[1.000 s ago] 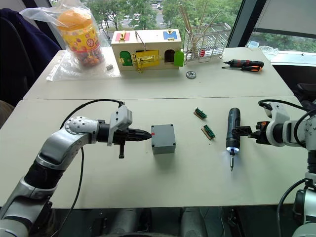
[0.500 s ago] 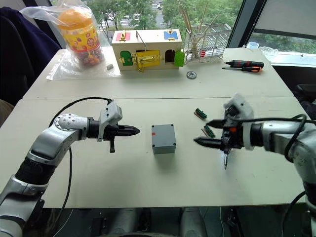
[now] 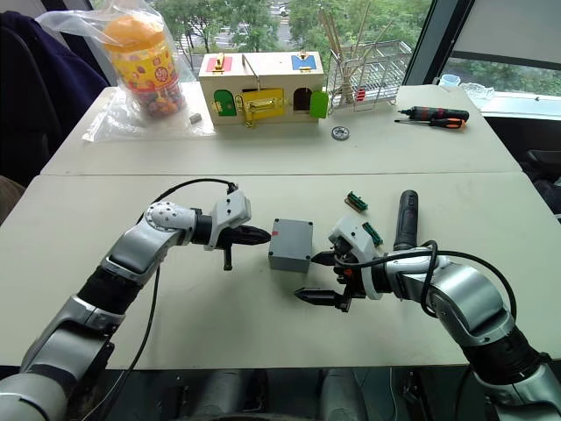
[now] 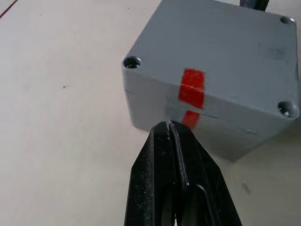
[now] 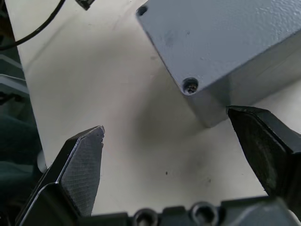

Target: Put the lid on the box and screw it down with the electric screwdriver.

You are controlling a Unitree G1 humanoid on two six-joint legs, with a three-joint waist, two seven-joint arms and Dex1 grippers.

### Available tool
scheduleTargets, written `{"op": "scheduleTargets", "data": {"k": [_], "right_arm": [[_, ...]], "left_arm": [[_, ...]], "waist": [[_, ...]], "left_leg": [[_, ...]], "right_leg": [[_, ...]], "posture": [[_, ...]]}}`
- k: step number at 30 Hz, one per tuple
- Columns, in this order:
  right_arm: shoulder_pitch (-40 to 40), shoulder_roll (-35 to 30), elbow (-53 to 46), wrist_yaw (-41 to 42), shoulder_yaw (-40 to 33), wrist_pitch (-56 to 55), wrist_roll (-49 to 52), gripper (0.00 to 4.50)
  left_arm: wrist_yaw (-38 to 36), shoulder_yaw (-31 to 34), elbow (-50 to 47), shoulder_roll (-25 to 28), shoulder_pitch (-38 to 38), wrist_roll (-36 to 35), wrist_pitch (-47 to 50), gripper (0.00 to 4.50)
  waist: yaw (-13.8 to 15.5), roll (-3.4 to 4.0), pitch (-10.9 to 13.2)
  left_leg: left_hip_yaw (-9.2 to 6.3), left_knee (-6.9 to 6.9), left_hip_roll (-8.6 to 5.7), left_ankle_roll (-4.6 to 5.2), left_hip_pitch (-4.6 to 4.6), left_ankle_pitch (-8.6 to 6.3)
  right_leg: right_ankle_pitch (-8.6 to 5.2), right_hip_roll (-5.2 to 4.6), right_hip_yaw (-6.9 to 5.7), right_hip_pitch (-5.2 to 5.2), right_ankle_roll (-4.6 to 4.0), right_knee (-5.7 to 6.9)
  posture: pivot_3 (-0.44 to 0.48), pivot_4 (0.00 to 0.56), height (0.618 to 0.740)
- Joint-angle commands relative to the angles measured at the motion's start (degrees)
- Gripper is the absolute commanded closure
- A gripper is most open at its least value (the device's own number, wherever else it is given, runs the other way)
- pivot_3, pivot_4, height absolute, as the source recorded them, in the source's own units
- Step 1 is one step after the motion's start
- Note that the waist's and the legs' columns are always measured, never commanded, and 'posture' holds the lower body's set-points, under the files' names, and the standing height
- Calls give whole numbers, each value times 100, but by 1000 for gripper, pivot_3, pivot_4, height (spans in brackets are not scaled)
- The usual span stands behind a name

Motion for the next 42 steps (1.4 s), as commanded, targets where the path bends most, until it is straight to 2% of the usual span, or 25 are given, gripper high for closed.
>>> {"op": "scheduleTargets", "data": {"k": [1, 8, 14, 18, 25, 32, 42], "right_arm": [[-75, 32, -461, 89, -226, 247, 478, 57], [45, -336, -718, -58, -519, 489, 585, 57], [-102, -655, 10, -93, -539, -437, -293, 57], [-466, -563, 881, 257, -3, -1500, -1092, 57], [-912, -132, 1760, 983, 616, -2241, -1606, 57], [-753, -121, 1419, 1413, 717, -1995, -1505, 57], [-262, -83, 646, 1206, 388, -1372, -1319, 57]], "left_arm": [[80, 9, 386, -303, -266, 138, -470, 4500], [47, 120, 775, -326, -404, 354, -750, 4500], [-94, 294, 222, 176, -160, 295, -484, 4500], [-560, 206, -776, 601, 509, -51, 111, 4500], [-380, 50, -1307, 418, 681, -50, 574, 4500], [-166, -2, -1222, 265, 615, 111, 489, 4500], [-23, 32, -945, 112, 486, 188, 288, 4500]], "waist": [[8, -1, 0], [-1, -1, 1], [-16, -2, 1], [-44, -1, 1], [6, -3, 3], [-15, -3, 3], [-6, -3, 3]], "left_leg": [[-1, 0, 0, 0, 0, 0], [-3, -1, 1, 1, 0, -1], [-2, -1, 1, 2, 0, -1], [3, -8, 1, 2, 1, -1], [-1, 9, 0, 1, 0, 0], [0, -1, 6, 0, 0, 0], [-1, 3, 5, 0, 1, 0]], "right_leg": [[0, 0, 0, 0, 0, 0], [0, -1, 0, -1, -1, -1], [0, -2, 0, -4, -1, -2], [0, -2, 3, -6, -1, 2], [0, -2, 0, 2, -1, 1], [0, 6, -2, 1, 0, 5], [0, 4, -2, 2, 0, 4]], "posture": [[0, 150, 711], [0, 150, 711], [0, 150, 711], [0, 150, 711], [0, 150, 711], [0, 150, 711], [0, 150, 711]]}}
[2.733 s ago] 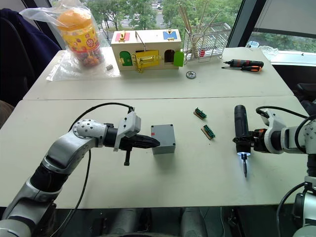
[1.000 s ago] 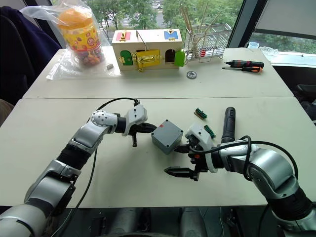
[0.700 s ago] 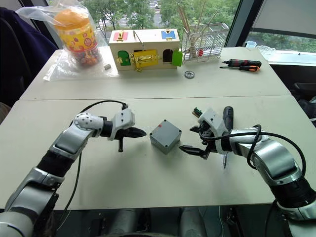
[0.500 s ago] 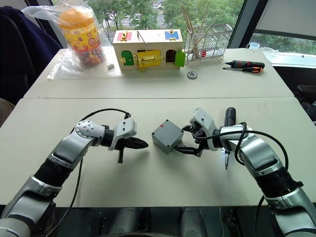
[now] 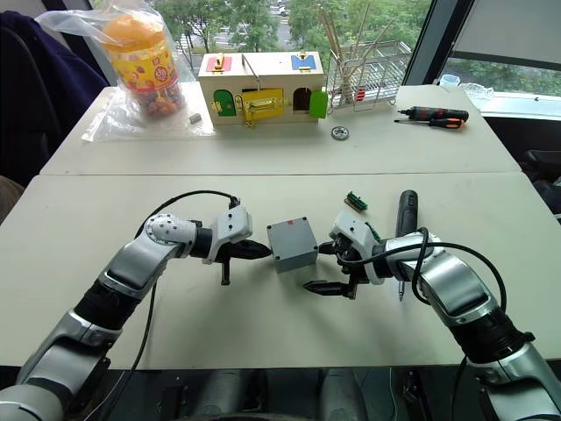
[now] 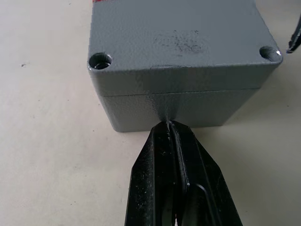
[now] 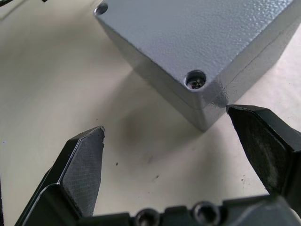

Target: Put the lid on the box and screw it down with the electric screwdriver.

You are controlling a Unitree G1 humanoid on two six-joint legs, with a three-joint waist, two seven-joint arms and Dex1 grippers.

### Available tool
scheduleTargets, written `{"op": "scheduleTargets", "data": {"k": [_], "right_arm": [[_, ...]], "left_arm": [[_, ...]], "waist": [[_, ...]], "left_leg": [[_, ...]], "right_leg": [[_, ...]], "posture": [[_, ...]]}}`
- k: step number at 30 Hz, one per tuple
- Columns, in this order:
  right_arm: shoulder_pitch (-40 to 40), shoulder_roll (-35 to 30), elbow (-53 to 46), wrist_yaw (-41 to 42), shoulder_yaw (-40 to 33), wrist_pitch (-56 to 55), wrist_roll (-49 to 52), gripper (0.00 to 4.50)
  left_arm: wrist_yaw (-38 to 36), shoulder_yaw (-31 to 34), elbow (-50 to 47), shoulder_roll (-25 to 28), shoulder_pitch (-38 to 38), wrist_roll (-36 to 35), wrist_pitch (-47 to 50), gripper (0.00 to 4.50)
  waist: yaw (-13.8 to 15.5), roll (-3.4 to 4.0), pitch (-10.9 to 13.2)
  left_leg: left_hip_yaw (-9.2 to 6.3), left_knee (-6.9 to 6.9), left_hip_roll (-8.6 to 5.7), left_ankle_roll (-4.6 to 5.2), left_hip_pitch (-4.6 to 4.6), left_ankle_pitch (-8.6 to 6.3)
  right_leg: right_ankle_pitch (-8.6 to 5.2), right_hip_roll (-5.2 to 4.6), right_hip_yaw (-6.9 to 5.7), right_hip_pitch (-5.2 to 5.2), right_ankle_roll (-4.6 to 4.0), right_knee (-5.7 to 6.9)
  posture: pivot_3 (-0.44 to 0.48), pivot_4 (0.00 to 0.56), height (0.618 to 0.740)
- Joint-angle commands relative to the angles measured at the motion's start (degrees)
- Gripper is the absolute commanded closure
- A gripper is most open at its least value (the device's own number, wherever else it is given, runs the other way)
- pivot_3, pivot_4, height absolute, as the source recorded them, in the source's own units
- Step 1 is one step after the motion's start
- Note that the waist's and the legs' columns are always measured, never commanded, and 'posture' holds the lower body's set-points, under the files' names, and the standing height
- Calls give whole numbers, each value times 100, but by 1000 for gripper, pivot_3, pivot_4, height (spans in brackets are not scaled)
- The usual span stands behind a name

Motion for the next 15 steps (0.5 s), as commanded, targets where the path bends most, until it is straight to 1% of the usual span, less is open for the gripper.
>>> {"op": "scheduleTargets", "data": {"k": [1, 7, 9, 10, 13, 15], "right_arm": [[94, 54, -415, -30, -161, 112, 229, 57], [170, 85, -569, -161, -257, 266, 262, 57], [212, 14, -628, -227, -404, 418, 317, 57], [243, -67, -697, -248, -630, 591, 449, 57], [199, -260, -849, -419, -1672, 1174, 978, 57], [97, -342, -681, -560, -2215, 1276, 1121, 57]], "left_arm": [[-8, 29, -68, -78, -145, -24, -184, 4500], [-19, 12, 40, -112, -185, 16, -257, 4500], [-32, 11, 43, -77, -180, 40, -280, 4500], [-44, 36, 25, -38, -175, 35, -270, 4500], [-104, 258, -130, 159, -109, -104, -104, 4500], [-163, 486, -275, 222, -67, -391, 134, 4500]], "waist": [[3, 0, 0], [2, 0, 0], [4, 0, 0], [9, 0, 0], [5, 0, 0], [2, 0, 0]], "left_leg": [[-1, 0, 0, 0, 0, 0], [-1, 0, 0, 0, 0, 0], [-1, 0, 0, 0, 0, 0], [-1, 0, -1, 0, 0, 0], [0, 0, -1, 0, 0, 0], [-1, 2, -1, 0, 0, 0]], "right_leg": [[0, 0, 0, 0, 0, 0], [0, 0, 0, 0, 0, -1], [0, 0, 0, 0, 0, 0], [0, 0, 0, 0, 0, 0], [0, -2, 0, 0, 0, 0], [0, -3, 0, 0, -1, -1]], "posture": [[0, 150, 711], [0, 150, 711], [0, 150, 711], [0, 150, 711], [0, 150, 711], [0, 150, 711]]}}
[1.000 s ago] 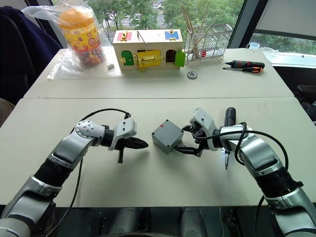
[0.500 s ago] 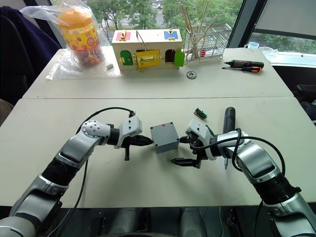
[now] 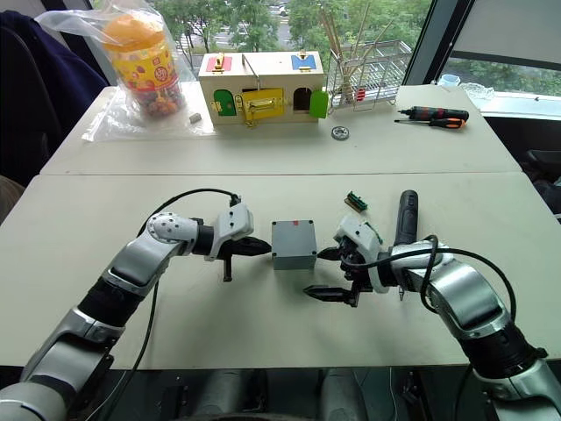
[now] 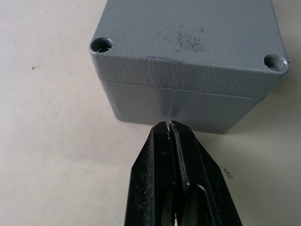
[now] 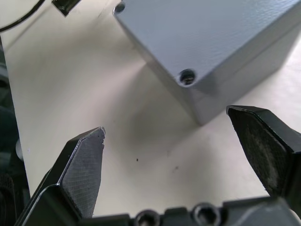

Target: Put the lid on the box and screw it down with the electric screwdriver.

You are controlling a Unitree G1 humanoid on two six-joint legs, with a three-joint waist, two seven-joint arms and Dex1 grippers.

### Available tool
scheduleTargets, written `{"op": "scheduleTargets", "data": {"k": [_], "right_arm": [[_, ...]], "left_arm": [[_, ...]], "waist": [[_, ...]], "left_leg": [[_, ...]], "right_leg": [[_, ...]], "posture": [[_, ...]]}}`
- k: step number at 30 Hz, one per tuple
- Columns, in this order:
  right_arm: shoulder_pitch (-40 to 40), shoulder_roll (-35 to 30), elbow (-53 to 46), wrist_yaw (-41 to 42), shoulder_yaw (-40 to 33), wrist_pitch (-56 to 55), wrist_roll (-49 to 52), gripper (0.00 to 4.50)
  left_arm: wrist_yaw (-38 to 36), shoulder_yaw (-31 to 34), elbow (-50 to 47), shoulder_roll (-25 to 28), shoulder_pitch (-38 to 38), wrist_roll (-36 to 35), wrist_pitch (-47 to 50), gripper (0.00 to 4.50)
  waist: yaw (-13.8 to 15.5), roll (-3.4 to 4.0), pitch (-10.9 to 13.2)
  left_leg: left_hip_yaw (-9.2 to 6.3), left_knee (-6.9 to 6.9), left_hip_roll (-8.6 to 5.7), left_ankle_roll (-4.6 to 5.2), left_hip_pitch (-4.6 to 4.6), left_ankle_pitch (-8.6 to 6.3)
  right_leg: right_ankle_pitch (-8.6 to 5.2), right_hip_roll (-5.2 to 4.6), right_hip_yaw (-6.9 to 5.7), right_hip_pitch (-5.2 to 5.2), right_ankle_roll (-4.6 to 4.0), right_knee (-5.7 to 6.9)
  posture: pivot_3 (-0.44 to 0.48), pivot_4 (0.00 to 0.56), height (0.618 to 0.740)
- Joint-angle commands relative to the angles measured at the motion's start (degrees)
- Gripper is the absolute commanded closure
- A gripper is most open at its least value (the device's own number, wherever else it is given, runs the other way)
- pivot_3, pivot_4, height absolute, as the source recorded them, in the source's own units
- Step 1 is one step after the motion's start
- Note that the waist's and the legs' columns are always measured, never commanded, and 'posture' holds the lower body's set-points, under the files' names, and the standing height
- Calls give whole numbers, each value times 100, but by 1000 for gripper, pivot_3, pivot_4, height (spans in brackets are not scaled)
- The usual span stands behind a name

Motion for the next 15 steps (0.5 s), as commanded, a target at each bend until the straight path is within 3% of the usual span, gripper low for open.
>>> {"op": "scheduleTargets", "data": {"k": [1, 5, 14, 15], "right_arm": [[-254, -170, 90, -270, -1117, 174, 341, 57], [-595, 24, 1068, -692, -1035, -640, -255, 57], [-1494, 725, 3367, -900, -362, -1994, -1130, 57], [-1582, 785, 3579, -897, -338, -2120, -1185, 246]], "left_arm": [[-117, 553, -421, 108, -33, -566, 386, 4500], [-14, 964, -572, -47, -168, -1091, 881, 4500], [128, 813, -460, -91, -270, -987, 762, 4500], [165, 803, -495, -112, -244, -993, 771, 4500]], "waist": [[-3, 0, 0], [-8, -1, -1], [-16, 0, 0], [-10, 0, 0]], "left_leg": [[0, 0, 0, 0, 0, 0], [-2, -1, 1, 0, 1, 0], [9, -8, -7, -2, 2, 1], [11, -6, -7, -2, 3, 1]], "right_leg": [[0, 0, 0, 0, 0, 0], [0, 0, 0, 1, 0, -2], [0, 4, 1, 1, 1, 4], [0, 3, 1, 1, 2, 4]], "posture": [[0, 150, 711], [0, 150, 711], [0, 150, 711], [0, 150, 711]]}}
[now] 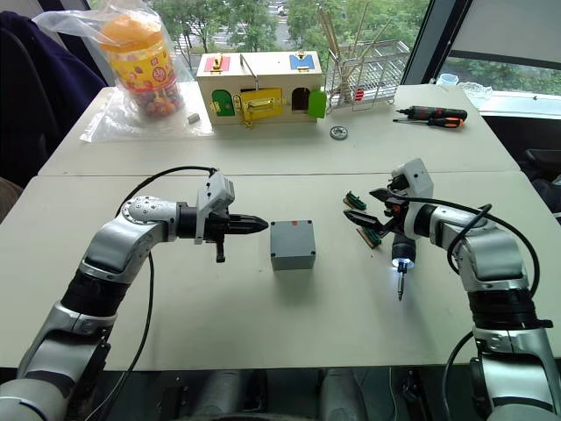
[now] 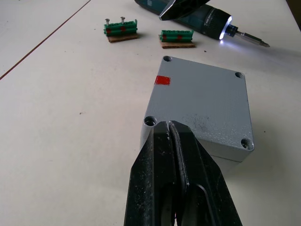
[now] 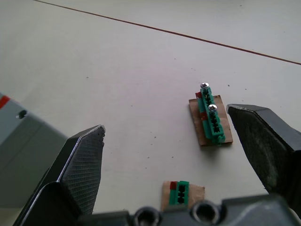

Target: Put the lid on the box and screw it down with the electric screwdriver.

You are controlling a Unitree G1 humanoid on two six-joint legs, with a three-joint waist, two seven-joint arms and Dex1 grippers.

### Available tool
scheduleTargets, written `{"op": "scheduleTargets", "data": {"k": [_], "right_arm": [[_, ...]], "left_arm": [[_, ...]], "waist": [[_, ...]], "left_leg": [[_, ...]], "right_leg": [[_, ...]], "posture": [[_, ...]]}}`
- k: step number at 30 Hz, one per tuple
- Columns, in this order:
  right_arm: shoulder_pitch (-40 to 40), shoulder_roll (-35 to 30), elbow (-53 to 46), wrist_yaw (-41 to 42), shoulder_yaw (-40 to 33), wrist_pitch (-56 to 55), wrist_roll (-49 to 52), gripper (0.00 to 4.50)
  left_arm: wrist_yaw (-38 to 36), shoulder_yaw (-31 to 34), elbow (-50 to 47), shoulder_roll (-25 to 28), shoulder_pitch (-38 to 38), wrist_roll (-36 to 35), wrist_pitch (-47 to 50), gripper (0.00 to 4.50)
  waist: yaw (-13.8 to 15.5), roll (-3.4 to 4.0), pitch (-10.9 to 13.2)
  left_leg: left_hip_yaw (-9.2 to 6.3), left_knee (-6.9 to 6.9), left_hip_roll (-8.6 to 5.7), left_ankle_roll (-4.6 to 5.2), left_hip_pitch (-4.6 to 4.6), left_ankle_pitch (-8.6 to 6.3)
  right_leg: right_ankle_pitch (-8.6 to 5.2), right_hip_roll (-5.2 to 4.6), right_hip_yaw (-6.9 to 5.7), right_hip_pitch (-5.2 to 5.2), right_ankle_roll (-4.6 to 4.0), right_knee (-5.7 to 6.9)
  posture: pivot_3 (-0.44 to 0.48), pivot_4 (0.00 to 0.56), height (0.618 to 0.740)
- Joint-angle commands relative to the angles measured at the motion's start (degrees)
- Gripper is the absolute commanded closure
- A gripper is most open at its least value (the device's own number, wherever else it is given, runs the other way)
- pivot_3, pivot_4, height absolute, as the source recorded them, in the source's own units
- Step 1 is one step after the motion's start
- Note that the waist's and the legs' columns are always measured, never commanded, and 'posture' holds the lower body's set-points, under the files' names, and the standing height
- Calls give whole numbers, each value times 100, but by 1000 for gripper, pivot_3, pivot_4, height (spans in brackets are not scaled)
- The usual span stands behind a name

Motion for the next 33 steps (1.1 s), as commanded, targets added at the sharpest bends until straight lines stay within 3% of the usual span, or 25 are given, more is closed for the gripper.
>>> {"op": "scheduleTargets", "data": {"k": [1, 5, 18, 21, 24, 25, 33], "right_arm": [[-365, 133, 580, -36, -30, -515, -208, 477], [-588, 288, 1132, 35, 48, -837, -354, 1946], [-939, 487, 1928, 119, 77, -1198, -600, 1946], [-950, 496, 1968, 111, 64, -1194, -636, 2674], [-953, 502, 1980, 96, 42, -1198, -645, 4194], [-952, 503, 1979, 97, 40, -1198, -645, 4484], [-889, 487, 1707, 73, -12, -1069, -589, 4484]], "left_arm": [[106, -14, -161, -41, -8, -17, -68, 4500], [185, -20, -297, -16, 135, -44, -39, 4500], [302, -103, -306, 46, 261, 59, -134, 4500], [304, -146, -296, 56, 272, 95, -164, 4500], [297, -153, -274, 47, 264, 107, -180, 4500], [293, -155, -262, 44, 260, 113, -188, 4500], [270, -160, -188, 42, 243, 129, -257, 4500]], "waist": [[5, 0, 0], [-5, 0, 0], [-10, 2, 1], [-12, 2, 1], [-13, 3, 1], [-13, 3, 1], [-13, 3, 1]], "left_leg": [[-1, 1, -1, 0, 0, 0], [-1, -1, 4, -3, 0, 2], [-1, -2, 6, -7, 0, 4], [0, -2, 6, -8, 0, 4], [1, -2, 6, -8, 0, 4], [1, -2, 6, -8, 0, 5], [1, -2, 6, -9, 0, 5]], "right_leg": [[0, -1, 0, 1, 0, 0], [0, 1, -1, 1, 0, 0], [0, 2, -1, 1, 0, 0], [0, 2, -1, 1, 0, 0], [0, 2, -1, 1, 0, 0], [0, 2, -1, 1, 0, 0], [0, 2, -2, 1, 0, 0]], "posture": [[0, 150, 711], [0, 150, 711], [0, 150, 711], [0, 150, 711], [0, 150, 711], [0, 150, 711], [0, 150, 711]]}}
